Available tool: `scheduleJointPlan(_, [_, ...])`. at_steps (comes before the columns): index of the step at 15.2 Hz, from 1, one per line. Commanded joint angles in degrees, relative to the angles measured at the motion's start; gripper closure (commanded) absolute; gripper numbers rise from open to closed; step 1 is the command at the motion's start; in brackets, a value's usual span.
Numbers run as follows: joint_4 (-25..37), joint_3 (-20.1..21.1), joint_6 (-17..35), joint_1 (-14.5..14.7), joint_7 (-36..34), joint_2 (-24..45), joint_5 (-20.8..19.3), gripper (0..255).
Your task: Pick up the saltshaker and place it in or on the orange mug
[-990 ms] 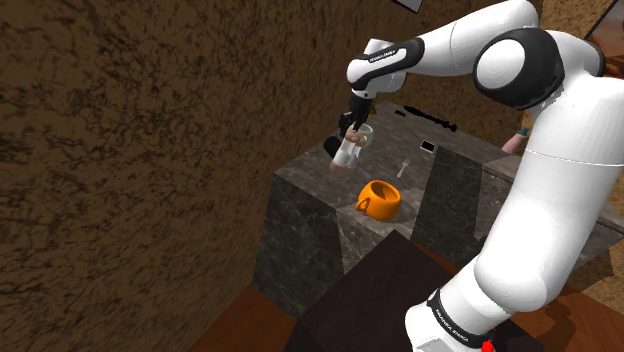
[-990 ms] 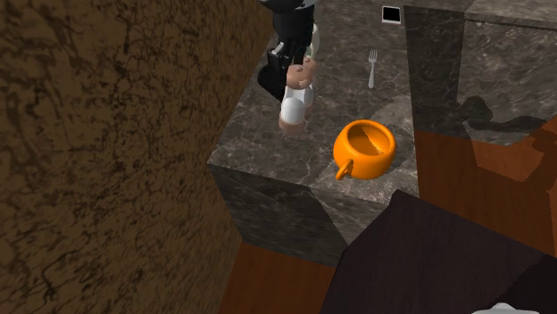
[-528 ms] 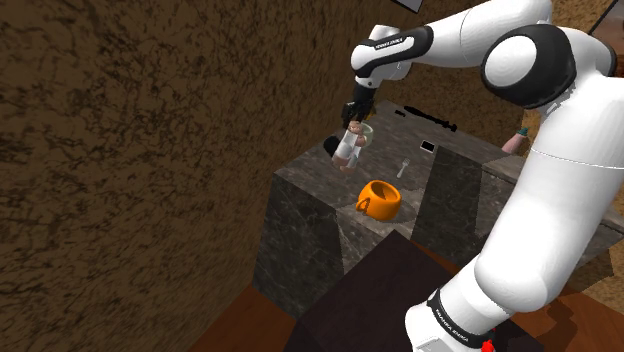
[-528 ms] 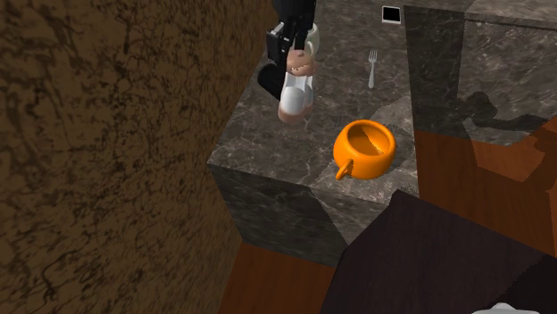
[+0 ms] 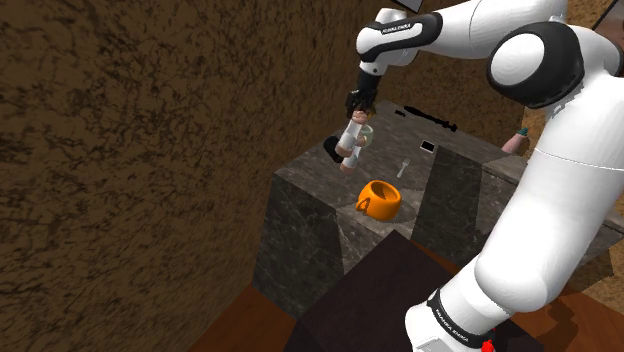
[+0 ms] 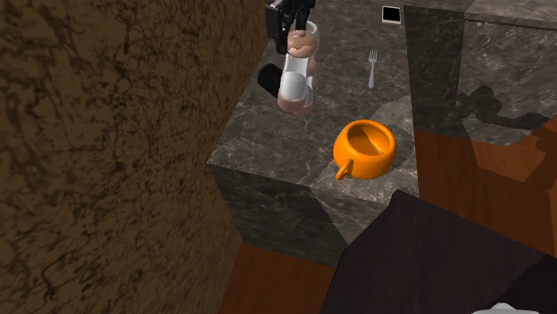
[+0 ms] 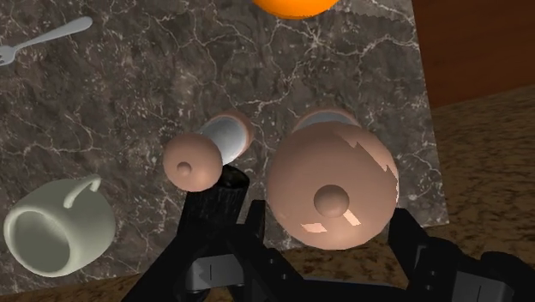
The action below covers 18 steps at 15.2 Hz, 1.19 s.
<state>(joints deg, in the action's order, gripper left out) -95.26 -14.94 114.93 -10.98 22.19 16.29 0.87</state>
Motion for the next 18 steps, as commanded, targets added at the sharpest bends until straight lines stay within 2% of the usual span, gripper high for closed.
scheduleJointPlan(1, [0.7,0.0,-1.3,0.1,-0.1,-0.6,-0.2,255])
scheduleJointPlan(2, [1.0,0.0,-1.6,0.1,-0.1,-0.6,-0.2,255])
scheduleJointPlan(10, [-15.0,-2.1,-1.7,-0.8,1.9,-17.4,-4.6,255])
scheduleJointPlan(18, [-25.9,-3.8,-5.9,-3.6,4.6,-33.4,-9.6,255])
